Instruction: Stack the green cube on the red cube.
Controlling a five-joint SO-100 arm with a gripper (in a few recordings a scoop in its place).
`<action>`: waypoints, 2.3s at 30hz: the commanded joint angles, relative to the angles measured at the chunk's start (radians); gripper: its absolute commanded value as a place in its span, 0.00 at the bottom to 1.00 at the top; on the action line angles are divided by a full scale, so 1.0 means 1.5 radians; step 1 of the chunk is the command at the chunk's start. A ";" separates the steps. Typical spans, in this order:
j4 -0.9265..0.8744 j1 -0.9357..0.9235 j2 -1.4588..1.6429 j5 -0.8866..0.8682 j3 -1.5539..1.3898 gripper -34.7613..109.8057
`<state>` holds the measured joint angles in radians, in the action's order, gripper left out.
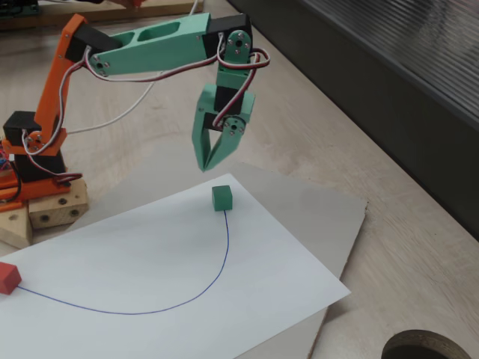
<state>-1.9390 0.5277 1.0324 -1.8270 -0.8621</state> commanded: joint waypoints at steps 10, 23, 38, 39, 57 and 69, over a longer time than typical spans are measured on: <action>0.095 -0.049 0.003 -0.003 0.018 0.24; 0.091 -0.049 0.002 -0.004 0.015 0.24; 0.091 -0.048 0.003 0.001 0.015 0.24; 0.091 -0.048 0.003 0.001 0.015 0.24; 0.057 -0.047 0.013 -0.001 0.015 0.41; -0.057 -0.048 0.004 -0.004 0.015 0.61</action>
<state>-1.9957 0.4571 1.0201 -1.8254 -0.8468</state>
